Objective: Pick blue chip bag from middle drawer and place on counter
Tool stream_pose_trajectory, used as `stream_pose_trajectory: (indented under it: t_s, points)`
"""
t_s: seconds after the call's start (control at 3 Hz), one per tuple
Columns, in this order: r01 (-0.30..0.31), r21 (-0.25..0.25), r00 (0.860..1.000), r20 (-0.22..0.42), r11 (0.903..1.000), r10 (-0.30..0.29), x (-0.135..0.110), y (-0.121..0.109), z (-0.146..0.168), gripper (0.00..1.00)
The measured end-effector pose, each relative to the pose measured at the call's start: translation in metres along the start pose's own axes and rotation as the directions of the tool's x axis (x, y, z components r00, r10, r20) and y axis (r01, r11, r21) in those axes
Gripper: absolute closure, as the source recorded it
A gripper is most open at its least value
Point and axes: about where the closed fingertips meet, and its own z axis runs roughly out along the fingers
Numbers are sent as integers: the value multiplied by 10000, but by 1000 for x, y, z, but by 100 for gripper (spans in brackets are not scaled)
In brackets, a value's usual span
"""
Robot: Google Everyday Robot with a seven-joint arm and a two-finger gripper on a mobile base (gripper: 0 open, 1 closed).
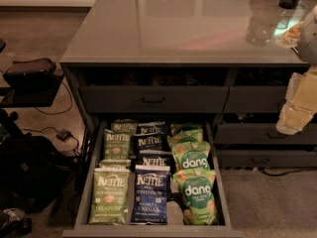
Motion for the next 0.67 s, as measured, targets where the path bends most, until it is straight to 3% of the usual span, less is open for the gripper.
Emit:
stream_pose_trajectory:
  t_s: [0.33,0.67]
  points:
    - [1,-2,10000,1,10000,-1,0,0,0,0]
    - [314,-516,9985,475,9982,-289,-4,14,24,0]
